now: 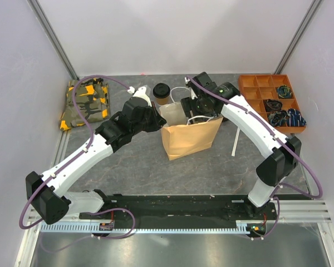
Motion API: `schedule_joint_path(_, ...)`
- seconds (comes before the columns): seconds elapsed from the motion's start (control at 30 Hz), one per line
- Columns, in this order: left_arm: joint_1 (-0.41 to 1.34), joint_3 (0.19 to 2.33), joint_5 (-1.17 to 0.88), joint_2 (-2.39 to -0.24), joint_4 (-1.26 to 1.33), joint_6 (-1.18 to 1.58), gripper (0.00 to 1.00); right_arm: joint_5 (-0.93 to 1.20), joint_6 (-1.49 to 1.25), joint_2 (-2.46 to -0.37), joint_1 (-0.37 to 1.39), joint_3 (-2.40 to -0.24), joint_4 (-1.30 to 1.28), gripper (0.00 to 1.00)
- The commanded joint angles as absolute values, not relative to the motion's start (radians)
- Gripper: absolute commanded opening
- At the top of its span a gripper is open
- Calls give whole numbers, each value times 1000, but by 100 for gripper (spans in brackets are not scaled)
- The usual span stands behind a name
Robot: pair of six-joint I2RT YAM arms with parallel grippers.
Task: Pack the takeout coffee
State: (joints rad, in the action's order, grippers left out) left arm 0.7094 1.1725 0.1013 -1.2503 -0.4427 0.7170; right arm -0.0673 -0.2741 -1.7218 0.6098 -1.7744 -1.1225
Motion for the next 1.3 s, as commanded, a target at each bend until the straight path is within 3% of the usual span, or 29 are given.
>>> schedule_joint_path(0.0,716,1193,133,-1266,-499,643,2,-68,-233,-1635,614,-1822,-1120,80)
schedule_joint_path(0.7,715,1198,-66,-1200,-564,322,2,61,-32,-1442,611,-1828,-985,77)
schedule_joint_path(0.8,715,1200,-81,-1200,-568,313,2,87,-25,-1440,607,-1848,-982,58)
schedule_joint_path(0.83,715,1203,-80,-1204,-569,317,2,103,-25,-1428,609,-1847,-970,45)
schedule_joint_path(0.93,715,1218,-83,-1222,-574,322,2,210,42,-1390,609,-1796,-942,28)
schedule_joint_path(1.13,715,1229,-130,-1236,-588,284,2,304,303,-1328,609,-1666,-948,25)
schedule_joint_path(1.27,715,1213,-144,-1218,-587,242,2,322,444,-1318,609,-1631,-973,15)
